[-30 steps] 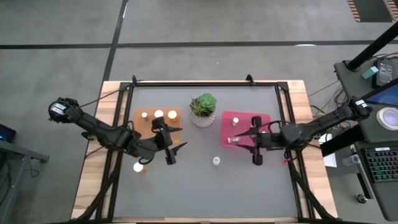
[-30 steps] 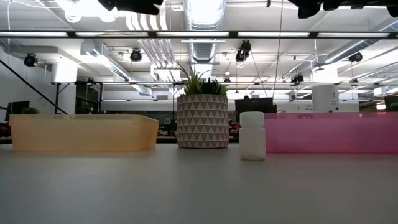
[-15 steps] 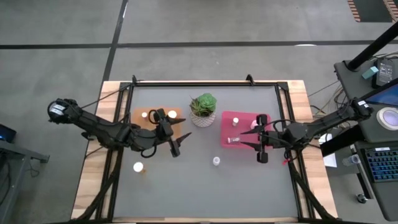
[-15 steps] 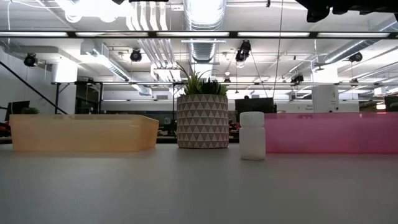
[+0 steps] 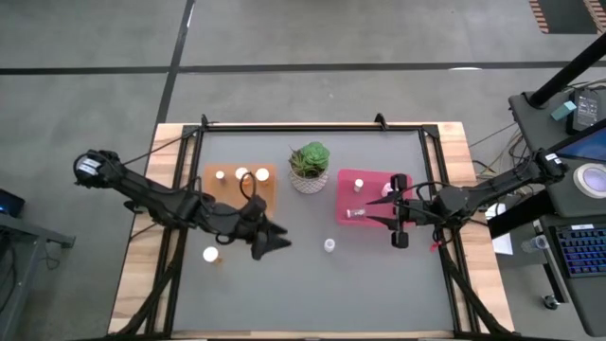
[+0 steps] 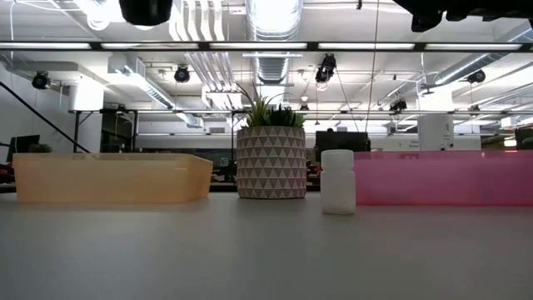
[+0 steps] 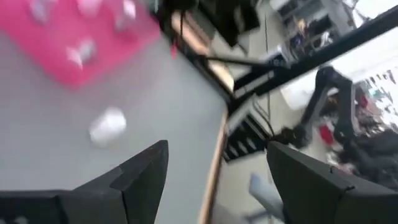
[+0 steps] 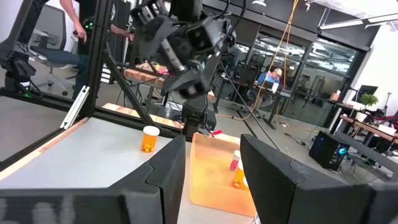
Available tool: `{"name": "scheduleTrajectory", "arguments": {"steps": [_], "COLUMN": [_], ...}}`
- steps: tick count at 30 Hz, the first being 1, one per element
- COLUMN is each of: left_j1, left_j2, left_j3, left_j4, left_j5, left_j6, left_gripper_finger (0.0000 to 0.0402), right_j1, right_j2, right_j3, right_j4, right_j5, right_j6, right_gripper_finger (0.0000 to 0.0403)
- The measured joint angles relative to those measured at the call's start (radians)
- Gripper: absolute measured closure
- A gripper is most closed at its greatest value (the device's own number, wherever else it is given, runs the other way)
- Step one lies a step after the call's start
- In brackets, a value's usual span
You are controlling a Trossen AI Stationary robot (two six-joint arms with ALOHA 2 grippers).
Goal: Pick and place medicine bottles into bin by pill shape (circle, oval)
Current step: Put the large orange pill bottle in the orange bin
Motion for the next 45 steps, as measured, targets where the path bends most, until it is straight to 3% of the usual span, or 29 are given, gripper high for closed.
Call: {"name": "scheduleTrajectory", "arguments": {"steps": [5,9,14,20,36,45], "left_j1": [-0.029,-0.027,-0.028,-0.028,-0.064,-0.109], "left_j2": [0.03,0.041,0.043,0.043,0.086,0.136], "left_j3": [-0.001,-0.002,-0.002,-0.003,-0.054,-0.054], "left_j4": [-0.101,-0.282,-0.613,-0.989,-1.129,-1.11], "left_j5": [0.098,0.202,0.34,0.367,0.357,0.358], "left_j6": [-0.127,-0.253,-0.388,-0.484,-0.486,-0.49], "left_gripper_finger": [0.0143,0.0143,0.0143,0.0143,0.0143,0.0143], "right_j1": [0.0,0.0,0.0,0.0,0.0,0.0], "right_j2": [0.0,0.0,0.0,0.0,0.0,0.0], "right_j3": [0.0,0.0,0.0,0.0,-0.001,-0.001], "right_j4": [0.0,0.0,-0.001,-0.016,-0.023,-0.035], "right_j5": [0.0,0.0,0.0,0.0,0.001,0.001], "right_j6": [0.011,0.011,0.008,0.008,0.008,0.016], "right_gripper_finger": [0.0257,0.0257,0.0257,0.0257,0.0257,0.0257]}}
